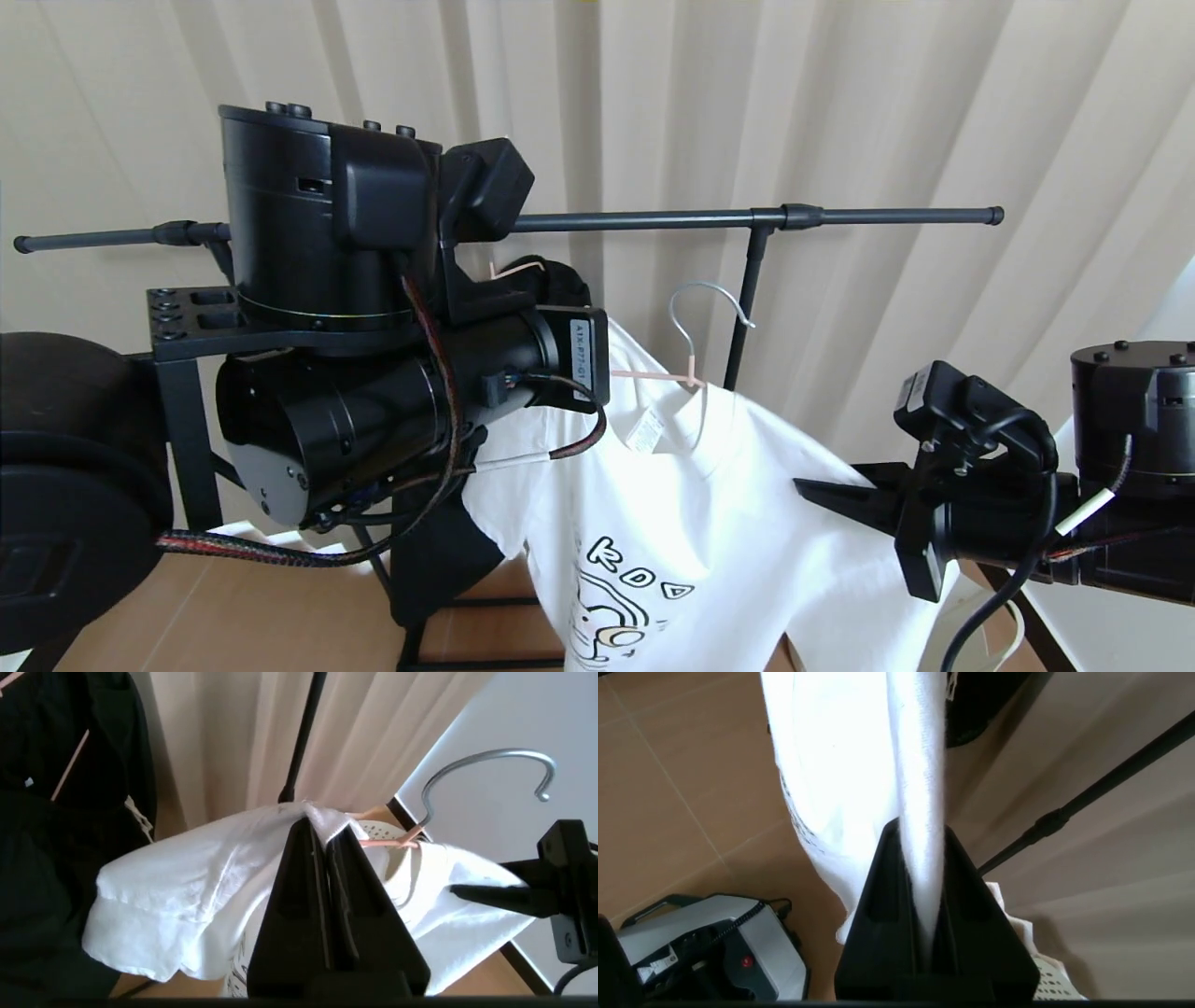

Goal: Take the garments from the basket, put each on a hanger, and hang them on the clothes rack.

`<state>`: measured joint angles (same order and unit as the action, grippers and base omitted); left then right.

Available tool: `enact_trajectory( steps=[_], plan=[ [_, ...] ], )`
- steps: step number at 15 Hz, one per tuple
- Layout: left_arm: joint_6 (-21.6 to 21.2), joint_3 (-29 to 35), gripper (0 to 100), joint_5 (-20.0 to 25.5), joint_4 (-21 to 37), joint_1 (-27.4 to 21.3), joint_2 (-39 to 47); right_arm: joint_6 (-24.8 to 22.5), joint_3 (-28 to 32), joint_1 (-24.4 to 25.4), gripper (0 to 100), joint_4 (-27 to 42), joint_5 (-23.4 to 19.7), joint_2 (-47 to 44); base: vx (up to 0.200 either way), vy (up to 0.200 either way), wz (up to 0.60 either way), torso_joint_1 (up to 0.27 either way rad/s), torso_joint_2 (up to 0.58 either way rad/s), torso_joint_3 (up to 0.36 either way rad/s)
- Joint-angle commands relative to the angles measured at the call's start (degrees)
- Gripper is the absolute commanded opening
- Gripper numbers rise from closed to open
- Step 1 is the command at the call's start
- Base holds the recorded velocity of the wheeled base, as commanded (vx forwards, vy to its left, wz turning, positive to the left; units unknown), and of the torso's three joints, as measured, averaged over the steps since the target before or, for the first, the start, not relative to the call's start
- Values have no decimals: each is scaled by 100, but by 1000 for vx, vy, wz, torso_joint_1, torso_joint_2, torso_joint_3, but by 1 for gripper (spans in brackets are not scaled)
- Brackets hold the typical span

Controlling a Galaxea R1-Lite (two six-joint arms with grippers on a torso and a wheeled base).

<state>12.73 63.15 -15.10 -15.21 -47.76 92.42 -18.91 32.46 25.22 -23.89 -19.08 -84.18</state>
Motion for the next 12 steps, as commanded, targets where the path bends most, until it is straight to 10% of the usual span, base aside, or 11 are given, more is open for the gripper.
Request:
enact_trajectory(
  steps=[1,12],
  plan=[
    [2,-92,0,-1,-8,-5,-22,63,14,9,0,-10,-87,15,0,0,0,0,0,0],
    [-253,-13,0,-45,-210,30,40,625,-293,0,0,-1091,-237,191,0,0,0,0,0,0]
  ],
)
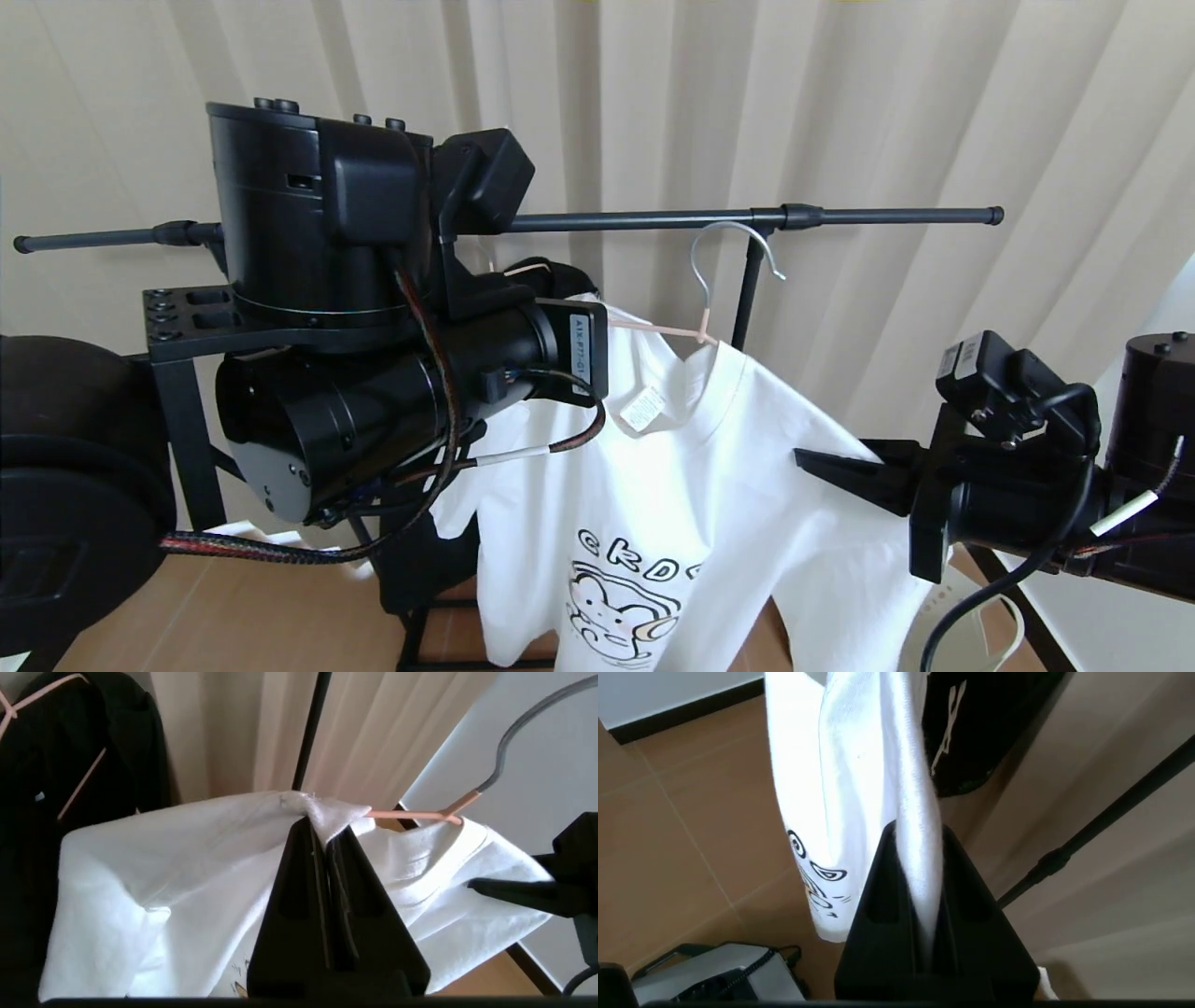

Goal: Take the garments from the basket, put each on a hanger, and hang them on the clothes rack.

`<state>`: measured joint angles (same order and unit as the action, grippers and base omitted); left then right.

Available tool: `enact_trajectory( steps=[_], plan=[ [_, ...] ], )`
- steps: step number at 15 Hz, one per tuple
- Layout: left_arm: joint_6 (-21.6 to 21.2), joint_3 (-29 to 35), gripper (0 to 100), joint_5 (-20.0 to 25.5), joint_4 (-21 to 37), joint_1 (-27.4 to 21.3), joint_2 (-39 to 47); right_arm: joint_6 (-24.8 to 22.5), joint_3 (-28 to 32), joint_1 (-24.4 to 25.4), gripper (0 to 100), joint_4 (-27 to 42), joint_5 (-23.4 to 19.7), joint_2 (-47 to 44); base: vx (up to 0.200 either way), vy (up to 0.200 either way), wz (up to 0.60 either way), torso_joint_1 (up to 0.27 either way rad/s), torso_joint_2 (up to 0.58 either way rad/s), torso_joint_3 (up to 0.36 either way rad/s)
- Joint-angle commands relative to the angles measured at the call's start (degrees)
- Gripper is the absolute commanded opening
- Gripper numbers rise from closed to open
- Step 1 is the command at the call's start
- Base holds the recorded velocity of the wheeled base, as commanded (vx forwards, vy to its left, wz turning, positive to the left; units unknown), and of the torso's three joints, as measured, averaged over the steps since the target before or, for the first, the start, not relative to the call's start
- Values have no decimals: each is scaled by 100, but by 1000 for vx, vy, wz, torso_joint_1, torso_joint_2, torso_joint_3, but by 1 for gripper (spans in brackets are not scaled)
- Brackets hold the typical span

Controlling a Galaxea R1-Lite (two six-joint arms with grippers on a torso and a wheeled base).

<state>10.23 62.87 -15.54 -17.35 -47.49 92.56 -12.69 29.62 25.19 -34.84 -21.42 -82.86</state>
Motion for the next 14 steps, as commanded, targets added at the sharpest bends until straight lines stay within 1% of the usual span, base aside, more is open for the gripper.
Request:
enact_trajectory(
  steps=[1,3,5,6,9,10,11,14],
  plan=[
    [-3,33,0,-1,3,-5,25,21,-62,4,0,-146,-3,59,0,0,0,0,0,0],
    [-109,279,0,-1,3,-5,51,39,-203,13,0,-453,-3,95,0,0,0,0,0,0],
    [-223,613,0,-1,38,-41,104,47,-282,21,0,-515,-3,314,0,0,0,0,0,0],
    [-276,674,0,-10,38,-93,139,39,-299,21,0,-515,-3,393,0,0,0,0,0,0],
    [-285,569,0,-10,38,-146,139,47,-449,13,0,-533,-3,411,0,0,0,0,0,0],
    [-285,490,0,-10,38,-155,122,118,-616,21,0,-752,-3,367,0,0,0,0,0,0],
    [-293,419,0,-10,30,-164,113,170,-660,13,0,-1016,6,314,0,0,0,0,0,0],
    [-328,279,0,-10,30,-172,95,311,-651,13,0,-1130,6,262,0,0,0,0,0,0]
  ],
)
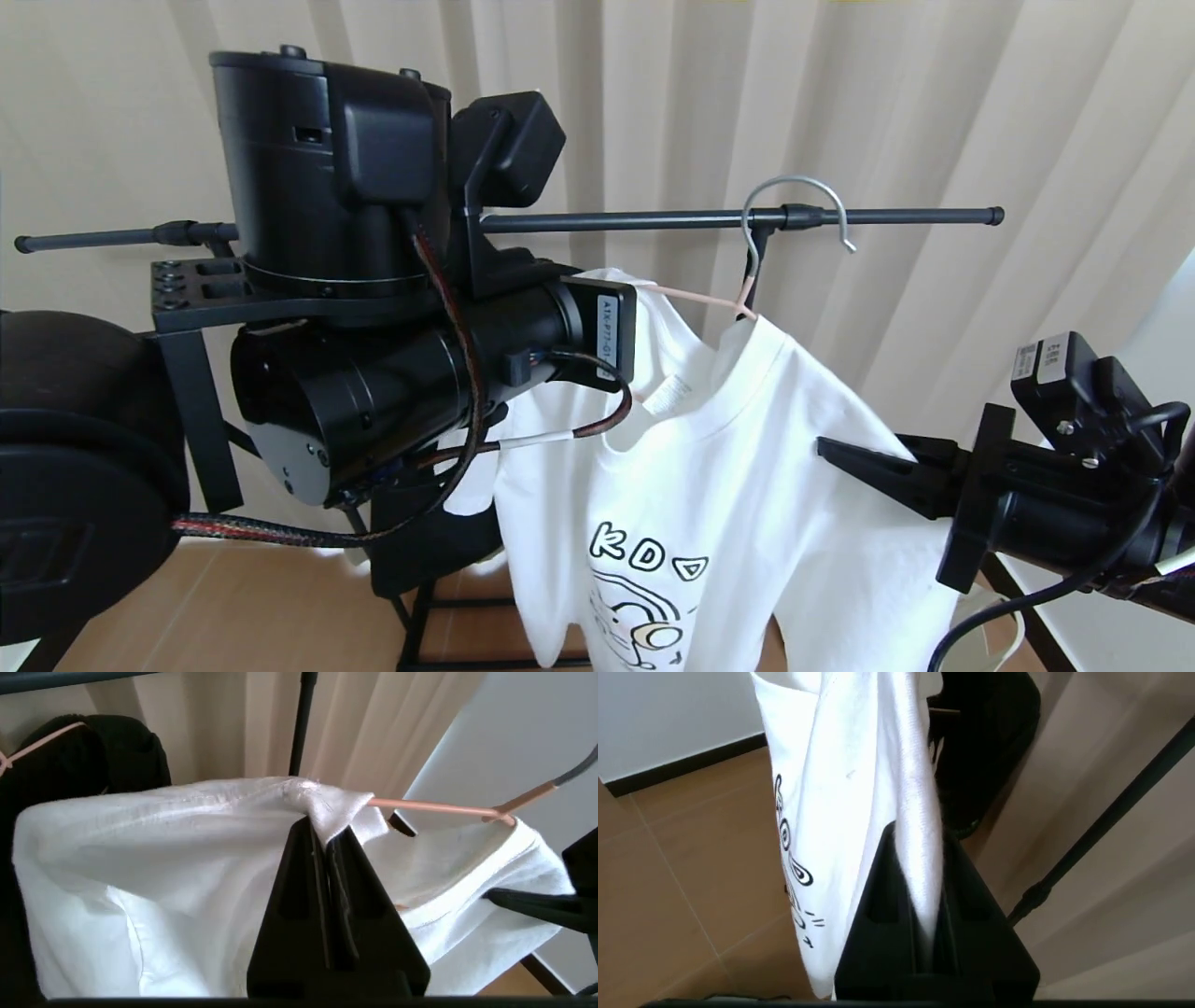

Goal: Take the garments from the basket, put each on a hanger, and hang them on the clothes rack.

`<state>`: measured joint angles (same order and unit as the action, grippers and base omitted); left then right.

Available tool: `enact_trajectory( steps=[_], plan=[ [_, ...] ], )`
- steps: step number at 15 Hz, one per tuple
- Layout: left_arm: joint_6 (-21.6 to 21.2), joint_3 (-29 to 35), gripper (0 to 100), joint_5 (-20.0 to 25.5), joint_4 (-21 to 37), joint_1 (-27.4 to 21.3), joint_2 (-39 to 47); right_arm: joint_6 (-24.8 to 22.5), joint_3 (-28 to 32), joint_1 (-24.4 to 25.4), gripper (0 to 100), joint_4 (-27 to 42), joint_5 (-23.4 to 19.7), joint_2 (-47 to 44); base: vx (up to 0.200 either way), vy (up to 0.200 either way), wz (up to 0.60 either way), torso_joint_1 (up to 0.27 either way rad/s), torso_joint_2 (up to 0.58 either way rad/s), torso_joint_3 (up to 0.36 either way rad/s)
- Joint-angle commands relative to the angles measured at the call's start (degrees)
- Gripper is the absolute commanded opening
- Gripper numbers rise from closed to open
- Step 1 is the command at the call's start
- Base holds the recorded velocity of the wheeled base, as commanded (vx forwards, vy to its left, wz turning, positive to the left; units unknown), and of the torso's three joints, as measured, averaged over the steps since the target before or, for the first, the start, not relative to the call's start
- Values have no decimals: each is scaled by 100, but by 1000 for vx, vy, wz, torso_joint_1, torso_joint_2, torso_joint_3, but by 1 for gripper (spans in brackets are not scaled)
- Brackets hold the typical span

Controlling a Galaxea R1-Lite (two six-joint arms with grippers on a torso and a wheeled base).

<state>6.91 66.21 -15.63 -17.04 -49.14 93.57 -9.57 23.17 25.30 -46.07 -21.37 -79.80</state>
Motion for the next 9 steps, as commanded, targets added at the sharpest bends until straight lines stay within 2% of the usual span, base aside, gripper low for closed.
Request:
enact_trajectory(
  steps=[1,5,9],
  plan=[
    [-32,-64,0,-2,-10,1,-24,-1,-6,2,0,-16,1,-53,0,0,0,0,0,0],
    [-217,-328,0,7,-27,1,-103,157,38,10,0,-43,10,-71,0,0,0,0,0,0],
    [-225,-310,0,7,-36,1,-59,184,38,10,0,-43,1,-62,0,0,0,0,0,0]
  ],
)
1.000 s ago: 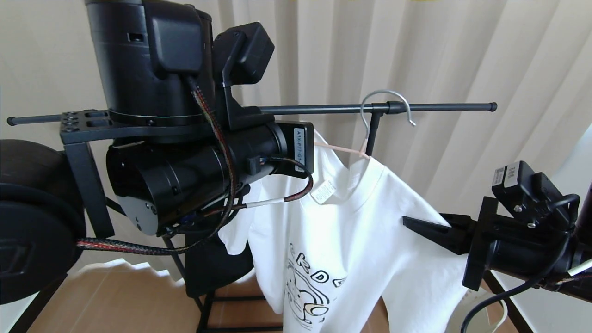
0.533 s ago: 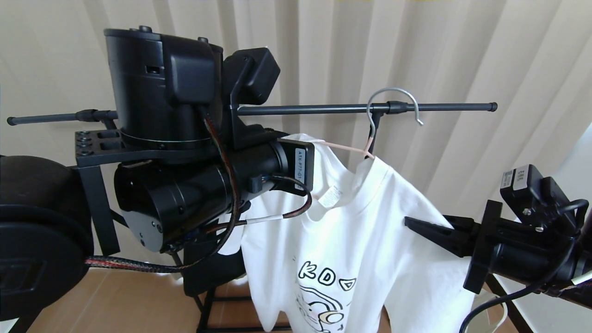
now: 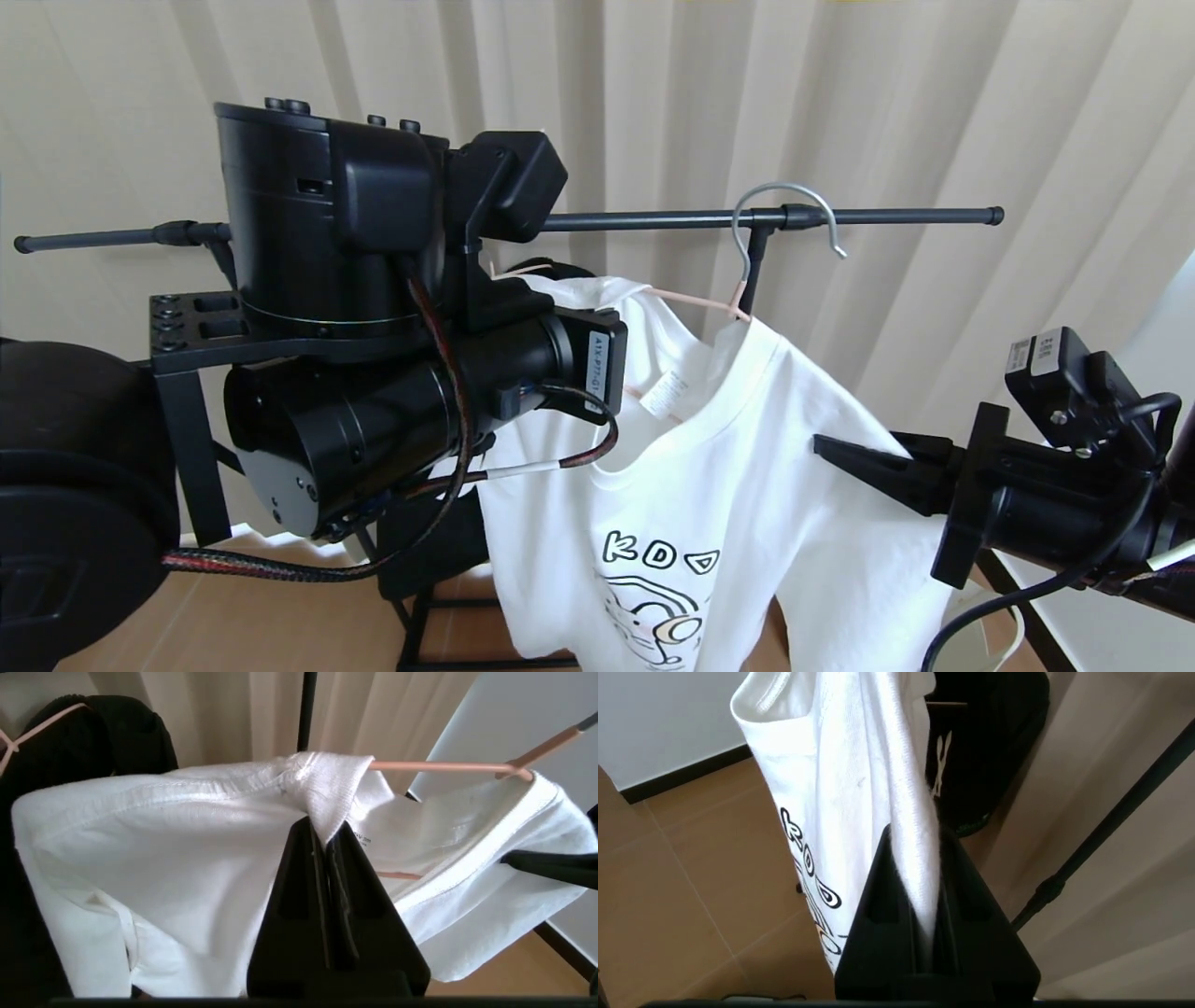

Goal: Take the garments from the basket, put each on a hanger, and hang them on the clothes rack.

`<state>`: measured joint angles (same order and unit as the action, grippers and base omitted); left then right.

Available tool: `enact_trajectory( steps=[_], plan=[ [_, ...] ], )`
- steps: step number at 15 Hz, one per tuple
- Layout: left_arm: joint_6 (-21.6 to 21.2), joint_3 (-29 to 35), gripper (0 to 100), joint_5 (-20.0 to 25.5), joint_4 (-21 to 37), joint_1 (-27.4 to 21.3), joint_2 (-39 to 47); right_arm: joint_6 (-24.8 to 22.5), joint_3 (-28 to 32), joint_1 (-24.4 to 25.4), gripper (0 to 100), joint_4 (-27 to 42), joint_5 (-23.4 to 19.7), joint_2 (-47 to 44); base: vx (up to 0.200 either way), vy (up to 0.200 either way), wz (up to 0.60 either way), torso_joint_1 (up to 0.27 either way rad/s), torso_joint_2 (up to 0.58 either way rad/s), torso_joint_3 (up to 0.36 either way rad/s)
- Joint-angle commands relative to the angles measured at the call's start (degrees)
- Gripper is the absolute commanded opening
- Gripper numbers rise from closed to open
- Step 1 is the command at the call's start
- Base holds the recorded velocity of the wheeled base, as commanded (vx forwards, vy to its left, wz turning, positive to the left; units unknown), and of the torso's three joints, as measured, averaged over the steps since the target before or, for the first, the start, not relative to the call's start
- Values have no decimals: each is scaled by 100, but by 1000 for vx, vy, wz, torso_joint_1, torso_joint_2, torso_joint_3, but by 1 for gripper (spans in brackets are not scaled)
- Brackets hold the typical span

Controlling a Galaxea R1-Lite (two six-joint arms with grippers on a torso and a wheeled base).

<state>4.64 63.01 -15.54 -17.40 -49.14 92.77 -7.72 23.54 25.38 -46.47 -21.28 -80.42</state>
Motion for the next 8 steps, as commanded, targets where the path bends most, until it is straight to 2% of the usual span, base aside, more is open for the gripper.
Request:
enact_trajectory(
  steps=[1,8],
  plan=[
    [-7,9,0,-1,-45,-8,31,-2,1,2,0,-2,-7,0,0,0,0,0,0,0],
    [-377,-105,0,7,-414,-17,127,-2,-16,28,0,-11,2,62,0,0,0,0,0,0]
  ],
)
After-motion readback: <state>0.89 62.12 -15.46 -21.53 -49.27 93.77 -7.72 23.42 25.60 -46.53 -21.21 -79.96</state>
